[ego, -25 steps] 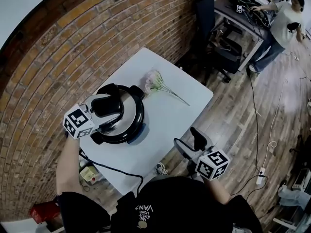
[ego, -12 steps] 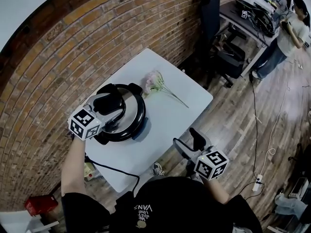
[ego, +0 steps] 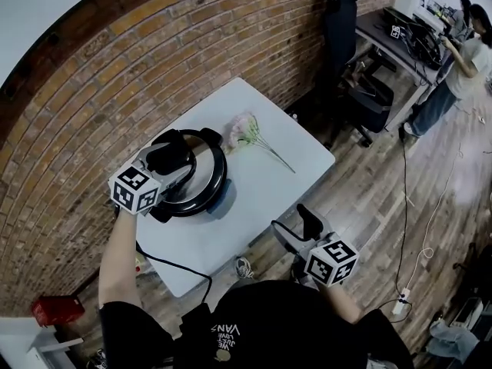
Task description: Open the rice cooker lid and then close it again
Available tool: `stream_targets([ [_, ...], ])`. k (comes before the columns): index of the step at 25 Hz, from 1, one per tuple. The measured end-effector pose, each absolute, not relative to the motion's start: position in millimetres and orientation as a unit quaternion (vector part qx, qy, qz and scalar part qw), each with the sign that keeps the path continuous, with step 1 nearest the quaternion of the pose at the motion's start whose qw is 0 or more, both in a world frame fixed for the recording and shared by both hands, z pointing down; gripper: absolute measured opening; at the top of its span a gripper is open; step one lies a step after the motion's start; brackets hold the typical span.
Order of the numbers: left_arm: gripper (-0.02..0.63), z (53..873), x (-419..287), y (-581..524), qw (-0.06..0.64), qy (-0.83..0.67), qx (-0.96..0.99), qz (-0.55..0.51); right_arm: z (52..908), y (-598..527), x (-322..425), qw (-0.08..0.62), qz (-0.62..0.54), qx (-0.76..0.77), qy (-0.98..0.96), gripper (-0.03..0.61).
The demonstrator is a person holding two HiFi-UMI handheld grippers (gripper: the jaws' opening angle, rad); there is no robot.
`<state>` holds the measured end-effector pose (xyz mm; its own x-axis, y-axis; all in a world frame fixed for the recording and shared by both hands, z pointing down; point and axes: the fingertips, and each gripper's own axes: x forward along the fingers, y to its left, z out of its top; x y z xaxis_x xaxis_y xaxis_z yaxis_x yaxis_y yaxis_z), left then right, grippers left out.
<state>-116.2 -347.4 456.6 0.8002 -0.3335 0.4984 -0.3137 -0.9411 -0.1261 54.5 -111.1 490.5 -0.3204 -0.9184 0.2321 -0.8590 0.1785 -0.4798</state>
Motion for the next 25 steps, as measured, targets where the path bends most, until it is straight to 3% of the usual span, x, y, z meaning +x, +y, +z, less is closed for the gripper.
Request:
stream_targets([
  [25,0.314,458,-134,-362,-0.050,0.402,-0.873,-0.272,479,-86,75,0.064,-0.260,-0.533,0.802,0.362],
])
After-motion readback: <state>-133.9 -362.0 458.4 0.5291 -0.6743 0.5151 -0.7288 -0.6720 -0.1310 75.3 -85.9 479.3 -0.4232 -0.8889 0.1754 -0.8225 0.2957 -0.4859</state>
